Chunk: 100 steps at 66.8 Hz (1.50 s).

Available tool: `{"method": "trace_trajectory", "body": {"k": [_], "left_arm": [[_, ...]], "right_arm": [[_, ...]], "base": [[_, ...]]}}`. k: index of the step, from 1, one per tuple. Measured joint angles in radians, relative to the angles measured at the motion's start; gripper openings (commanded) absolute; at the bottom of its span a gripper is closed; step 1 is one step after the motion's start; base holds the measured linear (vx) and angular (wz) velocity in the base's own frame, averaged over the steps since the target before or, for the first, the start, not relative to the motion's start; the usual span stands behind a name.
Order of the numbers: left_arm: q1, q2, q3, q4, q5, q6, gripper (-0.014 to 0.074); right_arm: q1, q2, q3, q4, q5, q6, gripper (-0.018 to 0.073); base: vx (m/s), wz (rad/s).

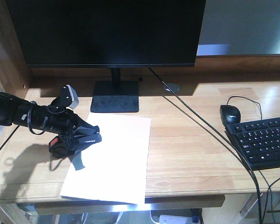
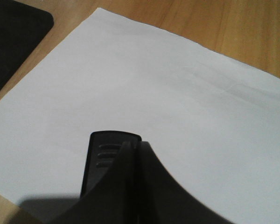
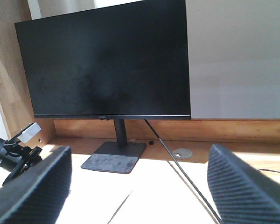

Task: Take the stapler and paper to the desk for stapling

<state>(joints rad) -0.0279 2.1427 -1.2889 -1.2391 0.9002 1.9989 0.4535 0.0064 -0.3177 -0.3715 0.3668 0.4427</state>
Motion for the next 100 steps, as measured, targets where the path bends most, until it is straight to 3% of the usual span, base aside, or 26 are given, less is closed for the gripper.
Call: {"method": "trace_trajectory", "body": {"k": [77,86,100], "left_arm": [[-0.001,-0.001,-0.001,-0.037,-0.041,-0.005,-0.0007],[-0.002,-0.063,0.003,0.039,-0.128,-0.054,-0.0007],[-0.001,-0.221,0.017,0.233,-0.263,-0.264,-0.0007]], "right_arm": [[0.0,0.0,0.0,0.0,0.0,0.0,0.0564],[0.0,0.0,0.0,0.0,0.0,0.0,0.0564],[0.0,0.0,0.0,0.0,0.0,0.0,0.0564]], "base": [[0.0,0.0],[0.0,0.0],[0.0,0.0]]}}
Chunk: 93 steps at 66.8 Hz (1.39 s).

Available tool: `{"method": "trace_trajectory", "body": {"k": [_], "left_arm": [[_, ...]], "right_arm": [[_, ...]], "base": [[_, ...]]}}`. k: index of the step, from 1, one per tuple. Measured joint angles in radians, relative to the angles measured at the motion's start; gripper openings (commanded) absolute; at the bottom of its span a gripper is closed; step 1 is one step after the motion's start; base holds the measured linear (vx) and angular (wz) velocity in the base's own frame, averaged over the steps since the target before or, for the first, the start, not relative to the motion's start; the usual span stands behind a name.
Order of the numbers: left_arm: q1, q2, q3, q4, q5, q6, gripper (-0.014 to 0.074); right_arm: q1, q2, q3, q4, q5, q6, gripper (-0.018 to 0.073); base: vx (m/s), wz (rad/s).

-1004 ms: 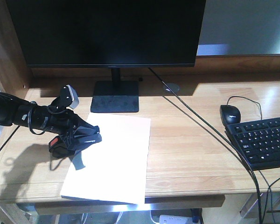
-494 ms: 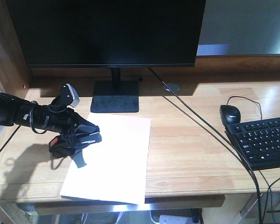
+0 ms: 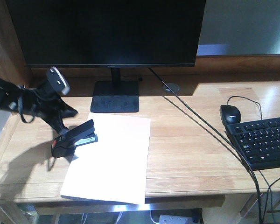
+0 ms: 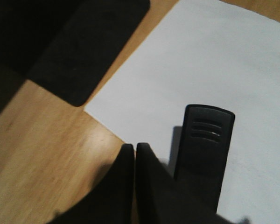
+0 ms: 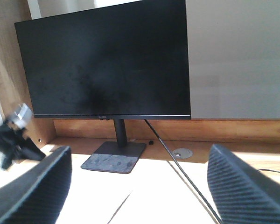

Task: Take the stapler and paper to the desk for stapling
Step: 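Open the left gripper and raise it off the stapler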

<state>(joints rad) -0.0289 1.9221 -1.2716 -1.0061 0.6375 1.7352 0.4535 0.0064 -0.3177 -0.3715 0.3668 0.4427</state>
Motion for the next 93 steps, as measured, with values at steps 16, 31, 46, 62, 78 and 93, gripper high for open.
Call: {"method": "trace_trajectory", "body": {"k": [16,31,46,62,78,93], "left_arm": [[0.0,-0.23,0.001,0.254,-0.019,-0.35,-0.0007],[0.0,-0.425,0.002,0.54,-0.083,-0.817,-0.0007],[0.001,-0.617,0.002,0.633,-0.104,-1.221,-0.0007],[0.001,-0.792,0.003,0.637,-0.057,-1.277,-0.0007],[0.001,-0.96,0.138,0.639,0.024,-1.277,-0.0007],[0.001,-1.179,0.381,0.64,-0.048,-1.287,-0.0007]], "right_arm": [[0.0,0.0,0.0,0.0,0.001,0.0,0.0564],[0.0,0.0,0.0,0.0,0.001,0.0,0.0564],[0.0,0.0,0.0,0.0,0.001,0.0,0.0564],[0.0,0.0,0.0,0.0,0.001,0.0,0.0564],[0.0,0.0,0.0,0.0,0.001,0.0,0.0564],[0.0,0.0,0.0,0.0,0.001,0.0,0.0564]], "base": [[0.0,0.0],[0.0,0.0],[0.0,0.0],[0.0,0.0],[0.0,0.0],[0.0,0.0]]}}
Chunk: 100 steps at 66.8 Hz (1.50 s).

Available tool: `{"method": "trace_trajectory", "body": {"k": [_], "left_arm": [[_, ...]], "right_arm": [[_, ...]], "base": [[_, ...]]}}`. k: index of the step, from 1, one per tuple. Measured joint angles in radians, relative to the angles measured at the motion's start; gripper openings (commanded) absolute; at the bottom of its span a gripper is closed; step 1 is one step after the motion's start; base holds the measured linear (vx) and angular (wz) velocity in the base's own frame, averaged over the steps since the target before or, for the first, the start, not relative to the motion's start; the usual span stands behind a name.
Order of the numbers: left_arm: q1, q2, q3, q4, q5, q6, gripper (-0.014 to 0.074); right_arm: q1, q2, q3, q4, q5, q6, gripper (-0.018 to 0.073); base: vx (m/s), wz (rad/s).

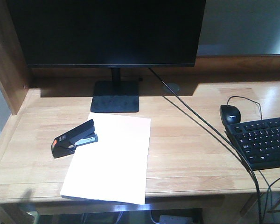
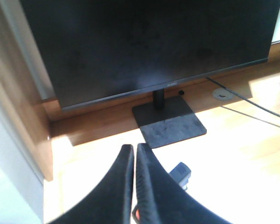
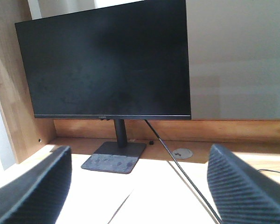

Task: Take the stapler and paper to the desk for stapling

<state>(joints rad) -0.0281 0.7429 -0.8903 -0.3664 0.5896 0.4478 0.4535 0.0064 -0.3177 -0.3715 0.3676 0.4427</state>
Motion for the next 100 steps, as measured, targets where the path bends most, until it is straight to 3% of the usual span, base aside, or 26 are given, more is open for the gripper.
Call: {"method": "trace_trajectory", "body": {"k": [20,39,83,91,100], "left_arm": [[0.0,-0.396,0.357,0.0,-0.134,0.008,-0.0007],[0.0,-0.673,0.624,0.0,-0.114,0.008,-0.0007],[0.0,-0.699,0.657,-0.001,-0.099,0.009,-0.0007],[0.0,-0.699,0.657,-0.001,-0.099,0.01,-0.0007],[0.0,-0.699,0.657,-0.001,-0.099,0.01,-0.0007]], "right_arm": [[0.0,0.0,0.0,0.0,0.0,0.0,0.0564],[0.0,0.0,0.0,0.0,0.0,0.0,0.0564],[0.0,0.0,0.0,0.0,0.0,0.0,0.0556],[0.0,0.0,0.0,-0.003,0.0,0.0,0.0497],[0.0,0.0,0.0,-0.004,0.0,0.0,0.0328]], "base": [[0.0,0.0],[0.0,0.0],[0.0,0.0],[0.0,0.0],[0.0,0.0]]}}
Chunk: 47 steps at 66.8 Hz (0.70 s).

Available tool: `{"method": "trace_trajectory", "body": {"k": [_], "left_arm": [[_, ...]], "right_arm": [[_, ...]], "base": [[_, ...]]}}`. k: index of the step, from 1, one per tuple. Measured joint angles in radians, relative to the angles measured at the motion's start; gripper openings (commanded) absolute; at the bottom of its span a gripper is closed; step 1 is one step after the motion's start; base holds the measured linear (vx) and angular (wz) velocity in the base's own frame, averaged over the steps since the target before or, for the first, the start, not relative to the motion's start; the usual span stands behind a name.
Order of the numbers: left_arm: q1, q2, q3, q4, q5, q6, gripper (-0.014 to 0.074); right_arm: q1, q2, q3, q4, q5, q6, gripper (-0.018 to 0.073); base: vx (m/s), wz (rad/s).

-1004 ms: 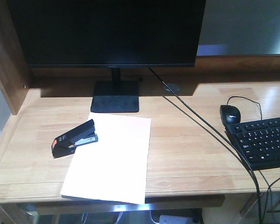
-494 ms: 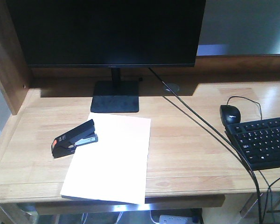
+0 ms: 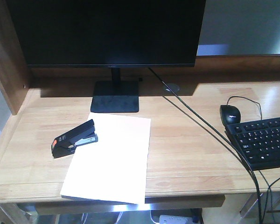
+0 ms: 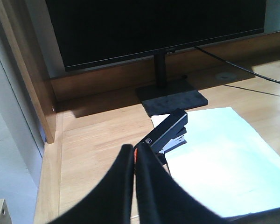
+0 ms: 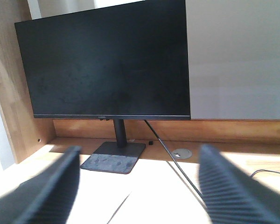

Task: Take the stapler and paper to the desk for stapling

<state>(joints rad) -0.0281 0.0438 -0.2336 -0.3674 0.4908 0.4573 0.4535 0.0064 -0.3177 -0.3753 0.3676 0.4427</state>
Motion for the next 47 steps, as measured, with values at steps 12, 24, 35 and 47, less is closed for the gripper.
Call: {"method": "trace_trajectory", "body": {"k": [12,24,35,47], "left_arm": [[0.0,0.0,0.0,0.0,0.0,0.0,-0.0007],[0.0,0.0,0.0,0.0,0.0,0.001,-0.0007],[0.0,0.0,0.0,0.0,0.0,0.001,-0.0007],[0.0,0.0,0.0,0.0,0.0,0.001,-0.0007]], "right_arm": [[0.0,0.0,0.0,-0.023,-0.016,0.0,-0.0017],[0.0,0.0,0.0,-0.054,-0.018,0.0,-0.0011],[0.0,0.0,0.0,-0.067,-0.022,-0.001,-0.0009],[0.0,0.0,0.0,-0.069,-0.024,-0.001,-0.0009]], "base": [[0.0,0.0],[0.0,0.0],[0.0,0.0],[0.0,0.0]]}}
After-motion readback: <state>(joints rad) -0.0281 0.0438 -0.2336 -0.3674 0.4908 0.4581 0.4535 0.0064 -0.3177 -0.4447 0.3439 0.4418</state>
